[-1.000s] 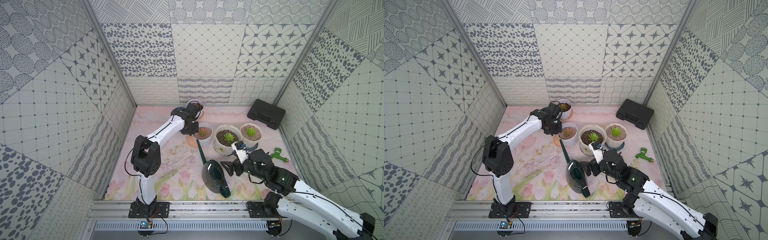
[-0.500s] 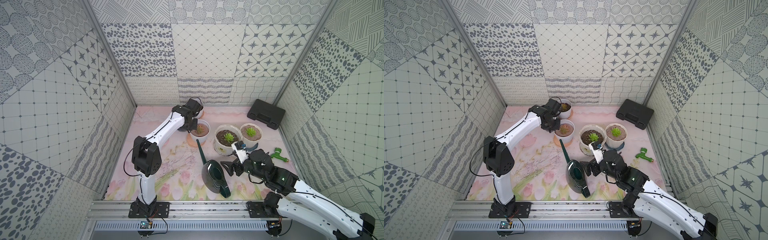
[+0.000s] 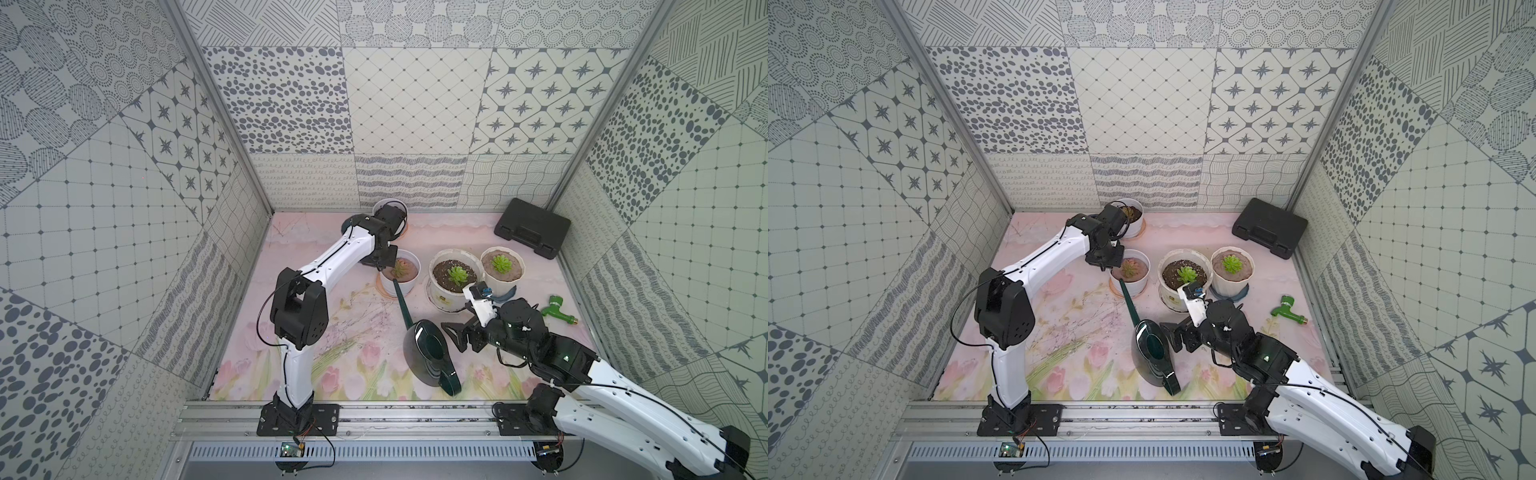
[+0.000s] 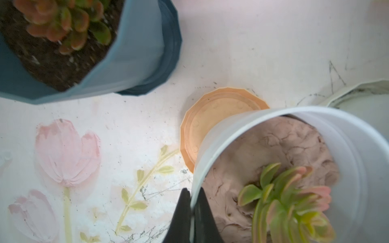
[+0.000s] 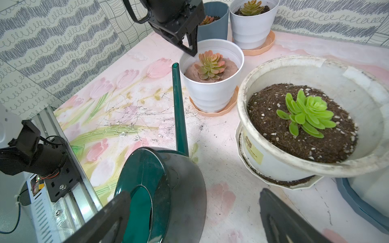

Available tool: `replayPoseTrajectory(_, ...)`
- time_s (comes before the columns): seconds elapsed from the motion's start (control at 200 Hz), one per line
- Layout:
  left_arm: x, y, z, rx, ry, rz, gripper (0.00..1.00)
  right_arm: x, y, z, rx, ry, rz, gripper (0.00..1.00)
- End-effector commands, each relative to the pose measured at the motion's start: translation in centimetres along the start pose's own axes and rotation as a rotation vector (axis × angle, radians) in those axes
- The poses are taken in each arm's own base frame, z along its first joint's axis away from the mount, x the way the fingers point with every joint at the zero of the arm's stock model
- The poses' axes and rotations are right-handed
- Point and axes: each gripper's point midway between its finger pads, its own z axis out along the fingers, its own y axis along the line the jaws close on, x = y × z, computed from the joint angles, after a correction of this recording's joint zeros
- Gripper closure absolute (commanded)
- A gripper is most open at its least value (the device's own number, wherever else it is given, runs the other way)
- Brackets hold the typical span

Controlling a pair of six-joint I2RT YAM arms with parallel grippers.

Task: Water the succulent around the soil edge
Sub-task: Move the pot to the center of the board.

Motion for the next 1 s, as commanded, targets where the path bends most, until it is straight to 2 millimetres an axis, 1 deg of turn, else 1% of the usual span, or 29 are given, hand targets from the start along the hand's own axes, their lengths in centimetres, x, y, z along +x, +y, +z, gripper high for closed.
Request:
replayPoseTrajectory(0.0,3.4,-1.4,-0.3,0.057,0.088,0.006,1.0,-0.8,0.0,-0.2,0.002,-0.038,-0.007,0.02)
replayPoseTrajectory(0.105,5.0,-1.3,-0.5,0.062,0.109,-0.007,1.0,-0.7,0.0,-0.2,0.003,-0.037,-0.009,0.02)
replayPoseTrajectory(0.18,5.3,-1.3,-1.1,0.073,0.096,-0.016,1.0,-0.8,-0.1,-0.1,0.006,-0.038,-0.008,0.02)
replayPoseTrajectory(0.31,4.4,-1.1,-1.5,0.061,0.051,-0.011,1.0,-0.7,-0.1,0.0,0.009,-0.031,-0.008,0.02)
replayPoseTrajectory(0.375,3.7,-1.2,-1.1,0.053,0.038,-0.011,1.0,-0.7,-0.1,0.1,0.01,-0.03,-0.009,0.02)
replayPoseTrajectory(0.52,1.6,-2.2,-0.3,0.081,-0.025,-0.035,1.0,-0.6,-0.3,0.0,0.022,-0.031,-0.01,0.02)
replayPoseTrajectory(0.585,1.0,-2.5,0.2,0.088,-0.032,-0.047,1.0,-0.6,-0.4,0.0,0.029,-0.03,-0.01,0.02)
replayPoseTrajectory(0.69,0.6,-2.6,1.0,0.08,-0.044,-0.047,1.0,-0.6,-0.5,0.0,0.035,-0.031,-0.011,0.02)
replayPoseTrajectory(0.805,0.4,-2.4,1.3,0.065,-0.059,-0.044,1.0,-0.5,-0.6,0.1,0.039,-0.027,-0.012,0.02)
replayPoseTrajectory(0.996,-0.2,-2.7,1.0,0.082,-0.083,-0.036,1.0,-0.4,-0.6,0.3,0.038,-0.018,-0.014,0.02)
